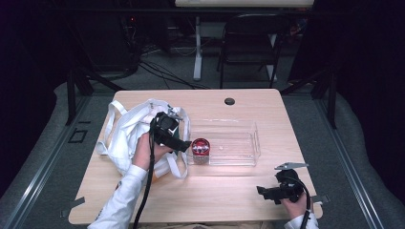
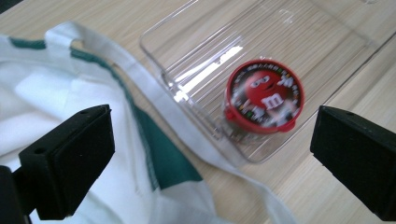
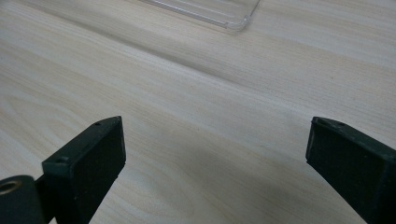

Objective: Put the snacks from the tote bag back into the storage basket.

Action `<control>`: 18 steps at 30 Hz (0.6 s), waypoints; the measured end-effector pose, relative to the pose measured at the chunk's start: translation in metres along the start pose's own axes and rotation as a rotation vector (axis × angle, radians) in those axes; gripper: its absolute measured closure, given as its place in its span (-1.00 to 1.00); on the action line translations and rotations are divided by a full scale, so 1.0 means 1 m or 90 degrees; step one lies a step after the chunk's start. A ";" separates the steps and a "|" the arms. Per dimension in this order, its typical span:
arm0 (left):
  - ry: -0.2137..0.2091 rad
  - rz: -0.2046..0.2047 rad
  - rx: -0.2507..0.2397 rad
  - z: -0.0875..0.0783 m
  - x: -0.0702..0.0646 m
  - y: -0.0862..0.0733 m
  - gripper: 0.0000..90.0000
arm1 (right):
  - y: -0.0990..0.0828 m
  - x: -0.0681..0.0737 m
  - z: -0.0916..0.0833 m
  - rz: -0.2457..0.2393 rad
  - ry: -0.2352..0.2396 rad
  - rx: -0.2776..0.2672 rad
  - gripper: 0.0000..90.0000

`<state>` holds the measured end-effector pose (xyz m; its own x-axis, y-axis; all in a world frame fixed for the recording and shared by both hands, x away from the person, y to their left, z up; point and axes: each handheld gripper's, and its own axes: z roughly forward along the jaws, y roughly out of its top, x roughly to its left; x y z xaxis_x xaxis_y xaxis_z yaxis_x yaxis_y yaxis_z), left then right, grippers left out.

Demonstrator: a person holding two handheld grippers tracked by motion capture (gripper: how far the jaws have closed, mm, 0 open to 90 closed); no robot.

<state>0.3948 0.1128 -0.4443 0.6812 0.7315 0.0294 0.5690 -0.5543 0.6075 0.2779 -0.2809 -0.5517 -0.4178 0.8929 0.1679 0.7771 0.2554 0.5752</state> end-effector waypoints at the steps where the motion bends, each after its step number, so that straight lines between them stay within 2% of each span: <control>1: 0.005 -0.002 0.002 -0.001 0.001 -0.003 -1.00 | 0.000 0.000 0.000 0.002 0.000 -0.001 -0.90; 9: 0.048 -0.027 0.001 -0.015 0.016 -0.039 -1.00 | 0.000 0.000 0.000 0.003 -0.001 0.000 -0.90; 18: 0.070 -0.067 -0.008 -0.027 0.029 -0.084 -1.00 | -0.001 0.000 0.000 0.004 -0.002 -0.002 -0.90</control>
<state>0.3545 0.1908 -0.4733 0.5632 0.8247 0.0509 0.6285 -0.4676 0.6215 0.2773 -0.2813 -0.5518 -0.4114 0.8958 0.1683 0.7777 0.2487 0.5774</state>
